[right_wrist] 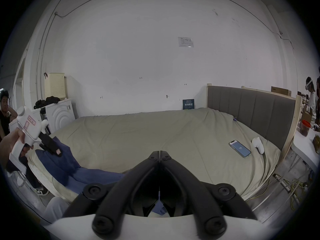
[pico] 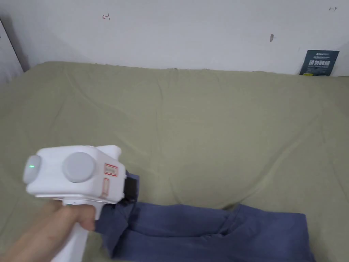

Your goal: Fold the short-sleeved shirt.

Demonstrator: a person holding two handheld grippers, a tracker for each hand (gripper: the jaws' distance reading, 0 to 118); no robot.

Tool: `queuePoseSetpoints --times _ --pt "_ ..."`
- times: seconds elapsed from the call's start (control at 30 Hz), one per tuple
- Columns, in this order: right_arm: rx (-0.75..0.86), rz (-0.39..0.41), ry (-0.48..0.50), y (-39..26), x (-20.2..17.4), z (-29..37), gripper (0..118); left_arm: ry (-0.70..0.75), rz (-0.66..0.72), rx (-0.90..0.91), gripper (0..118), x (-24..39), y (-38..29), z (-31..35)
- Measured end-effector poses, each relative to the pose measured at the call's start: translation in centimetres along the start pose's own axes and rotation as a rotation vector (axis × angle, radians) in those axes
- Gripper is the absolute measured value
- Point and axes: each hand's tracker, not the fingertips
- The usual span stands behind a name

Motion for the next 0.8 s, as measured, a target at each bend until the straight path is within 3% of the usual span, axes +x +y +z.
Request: queuePoseSetpoints --times 0.13,0.2,0.27,0.3,0.33,0.37,0.4,0.6,0.73,0.77,0.8 --pt "-0.006 0.006 -0.025 -0.3 0.8 0.2 0 -0.005 -0.024 -0.047 6 4.9 -0.5 -5.2" --pt "-0.013 0.0 -0.031 -0.3 1.2 0.1 0 0.07 -0.092 -0.06 6 7.0 -1.0 -8.1" --pt "-0.019 -0.01 -0.035 -0.3 1.5 0.1 0 0.057 -0.079 -0.058 12 8.5 -1.4 -10.9" --pt "-0.021 -0.011 -0.036 -0.3 1.6 0.1 0 0.048 -0.079 -0.069 38 9.0 -1.5 -12.1" --pt "-0.026 -0.009 -0.04 -0.3 1.7 0.0 0 0.024 -0.073 -0.08 98 9.2 -1.7 -13.1" --pt "-0.03 -0.007 -0.044 -0.3 1.7 0.0 0 -0.014 -0.063 -0.106 118 9.5 -1.9 -14.0" --pt "-0.032 -0.006 -0.044 -0.3 1.8 0.0 0 -0.031 -0.058 -0.144 113 10.0 -2.2 -14.5" --pt "-0.044 -0.013 -0.041 -0.4 1.7 -0.4 0 -0.107 -0.042 -0.054 112 8.4 -1.6 -8.4" --pt "-0.058 -0.002 -0.017 -0.7 1.0 -0.9 0 -0.149 -0.07 0.063 94 4.0 -1.6 -3.7" --pt "-0.061 0.0 -0.013 -0.8 0.8 -0.9 0 -0.137 -0.069 0.073 61 2.9 -1.6 -3.2" --pt "-0.065 -0.001 -0.008 -0.9 0.6 -1.0 0 -0.138 -0.064 0.065 8 1.5 -1.6 -3.2"
